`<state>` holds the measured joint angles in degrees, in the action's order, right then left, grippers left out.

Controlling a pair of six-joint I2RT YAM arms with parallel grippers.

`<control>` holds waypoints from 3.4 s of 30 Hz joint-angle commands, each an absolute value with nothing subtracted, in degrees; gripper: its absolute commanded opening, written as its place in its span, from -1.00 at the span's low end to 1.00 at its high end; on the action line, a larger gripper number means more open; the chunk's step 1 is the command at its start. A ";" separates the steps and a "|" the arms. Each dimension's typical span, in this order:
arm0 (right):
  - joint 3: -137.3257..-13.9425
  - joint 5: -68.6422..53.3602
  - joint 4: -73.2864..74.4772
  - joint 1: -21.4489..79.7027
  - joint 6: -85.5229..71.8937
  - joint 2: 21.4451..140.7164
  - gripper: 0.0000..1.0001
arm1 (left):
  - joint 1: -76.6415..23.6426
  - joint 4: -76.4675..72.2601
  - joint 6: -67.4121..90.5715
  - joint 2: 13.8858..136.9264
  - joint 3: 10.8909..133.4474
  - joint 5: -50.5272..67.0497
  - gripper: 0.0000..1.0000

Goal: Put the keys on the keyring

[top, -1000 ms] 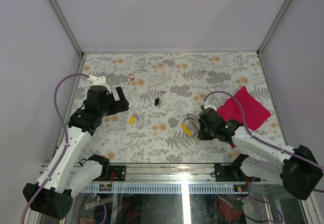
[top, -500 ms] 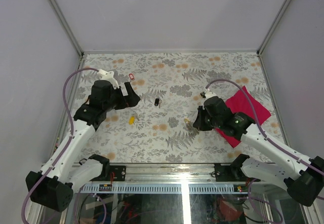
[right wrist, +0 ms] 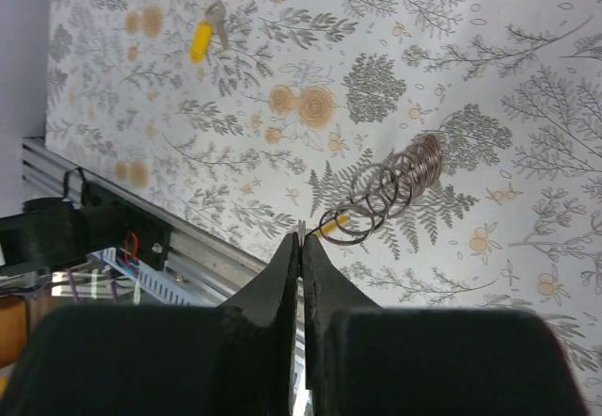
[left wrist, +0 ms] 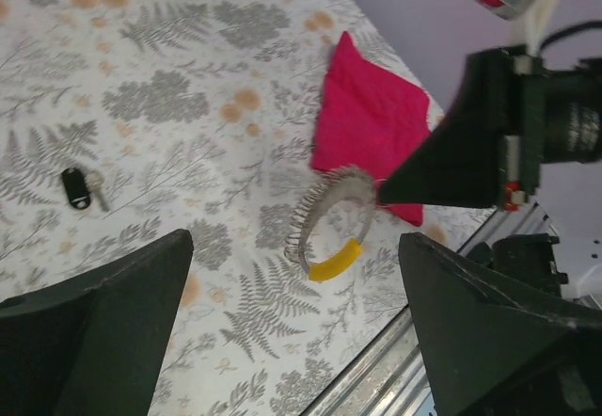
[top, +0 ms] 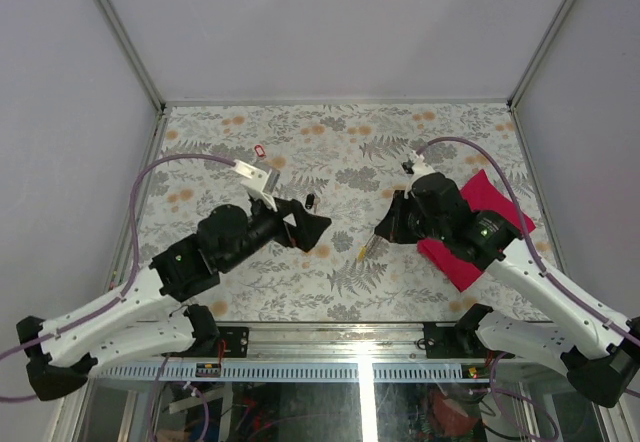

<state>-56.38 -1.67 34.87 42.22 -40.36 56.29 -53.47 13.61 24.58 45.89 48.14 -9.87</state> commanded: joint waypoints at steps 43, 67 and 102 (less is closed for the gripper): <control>-66.54 -17.15 33.64 42.14 -46.18 52.22 -1.00 | -74.09 -13.33 -6.58 61.41 47.01 -17.91 0.15; -64.66 -21.15 33.31 42.19 -47.93 51.10 -1.00 | -74.02 -17.15 -9.26 61.98 47.56 -19.97 -0.48; -49.55 -13.04 3.65 42.19 -11.31 24.90 -0.07 | -74.03 -1.64 8.32 50.24 46.67 7.29 -1.00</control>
